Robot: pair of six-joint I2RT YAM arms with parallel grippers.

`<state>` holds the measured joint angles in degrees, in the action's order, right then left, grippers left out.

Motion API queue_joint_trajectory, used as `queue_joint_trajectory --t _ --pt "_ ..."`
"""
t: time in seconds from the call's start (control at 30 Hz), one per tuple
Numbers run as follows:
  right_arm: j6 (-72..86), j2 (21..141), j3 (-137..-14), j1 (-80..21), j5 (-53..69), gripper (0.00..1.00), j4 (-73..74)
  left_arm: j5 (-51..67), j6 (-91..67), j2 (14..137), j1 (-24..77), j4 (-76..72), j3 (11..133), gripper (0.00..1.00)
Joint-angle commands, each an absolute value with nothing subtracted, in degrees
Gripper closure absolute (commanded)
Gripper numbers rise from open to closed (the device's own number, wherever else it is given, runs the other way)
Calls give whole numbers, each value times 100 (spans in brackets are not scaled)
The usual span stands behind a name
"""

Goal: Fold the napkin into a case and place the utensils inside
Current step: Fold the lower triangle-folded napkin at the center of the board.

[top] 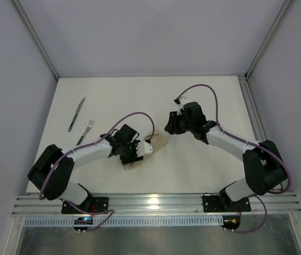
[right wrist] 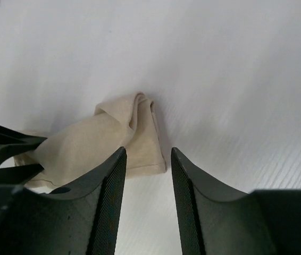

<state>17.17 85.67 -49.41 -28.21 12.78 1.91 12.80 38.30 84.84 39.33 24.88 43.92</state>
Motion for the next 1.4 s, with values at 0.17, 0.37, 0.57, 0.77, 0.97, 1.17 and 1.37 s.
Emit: queue_joint_trajectory --t 0.17,0.37,0.57,0.77,0.97,1.17,1.37 --pt "1749 9104 -5703 -3207 1046 50 -78 1107 3744 8666 3902 2487 4245 51" --pt "1916 9553 -5810 -3401 1142 55 -342 1099 3735 8657 3902 2531 4228 50" --pt "2030 9844 -5748 -3419 1011 91 -352 1116 3709 8631 3902 2584 4228 50" --pt "2214 9493 -5257 -3410 800 96 -474 1309 3639 8482 3894 2856 4289 46" --pt "2347 9097 -4519 -3419 572 96 -834 1775 3507 8157 3709 3471 4614 41" --pt "2426 9447 -4280 -3419 659 96 -1195 2100 3647 7753 3709 4086 4965 41" --pt "2312 9571 -4298 -3358 606 96 -1248 1979 4200 7515 3735 4387 5019 42"
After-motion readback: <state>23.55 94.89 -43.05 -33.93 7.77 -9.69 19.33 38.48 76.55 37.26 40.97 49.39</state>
